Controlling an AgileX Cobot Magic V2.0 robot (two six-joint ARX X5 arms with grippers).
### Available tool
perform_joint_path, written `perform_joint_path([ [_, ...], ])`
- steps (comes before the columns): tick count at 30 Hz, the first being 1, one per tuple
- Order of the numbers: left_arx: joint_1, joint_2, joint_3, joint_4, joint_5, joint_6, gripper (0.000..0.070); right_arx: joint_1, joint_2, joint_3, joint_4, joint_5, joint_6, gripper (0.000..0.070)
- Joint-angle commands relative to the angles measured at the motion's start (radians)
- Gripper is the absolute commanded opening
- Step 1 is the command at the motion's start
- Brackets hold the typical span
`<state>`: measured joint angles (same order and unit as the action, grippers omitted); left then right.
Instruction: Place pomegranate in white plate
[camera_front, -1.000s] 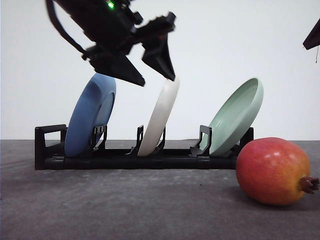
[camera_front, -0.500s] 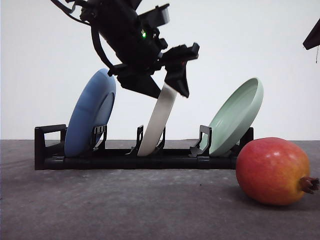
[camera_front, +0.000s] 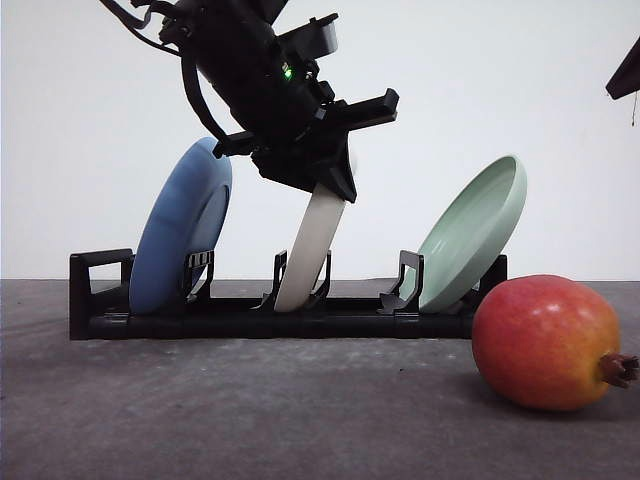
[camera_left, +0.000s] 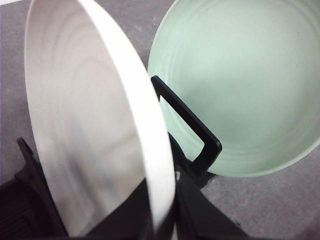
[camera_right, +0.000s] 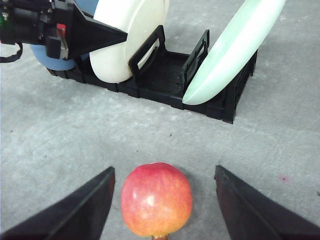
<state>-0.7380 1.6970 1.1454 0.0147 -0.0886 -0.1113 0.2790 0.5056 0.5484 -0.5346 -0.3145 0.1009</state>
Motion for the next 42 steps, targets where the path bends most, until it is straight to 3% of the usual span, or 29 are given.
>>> perform_joint_path([
  [1, -0.011, 0.006, 0.024, 0.000, 0.012, -0.035, 0.0014, 0.004, 0.002, 0.018, 0.007, 0.000, -0.003, 0.0403],
  [6, -0.010, -0.030, 0.024, 0.001, 0.030, -0.082, 0.0013, 0.004, 0.002, 0.018, -0.001, 0.000, -0.003, 0.0404],
  [17, -0.009, -0.143, 0.024, 0.000, 0.175, -0.166, 0.0012, 0.004, 0.002, 0.018, -0.002, 0.000, -0.004, 0.0404],
  [28, -0.026, -0.281, 0.004, -0.078, 0.285, -0.189, 0.0012, 0.004, 0.002, 0.018, -0.002, 0.001, -0.004, 0.0403],
  [42, -0.056, -0.576, -0.440, 0.315, 0.284, -0.290, 0.0011, 0.004, 0.002, 0.018, -0.006, 0.001, -0.003, 0.0403],
])
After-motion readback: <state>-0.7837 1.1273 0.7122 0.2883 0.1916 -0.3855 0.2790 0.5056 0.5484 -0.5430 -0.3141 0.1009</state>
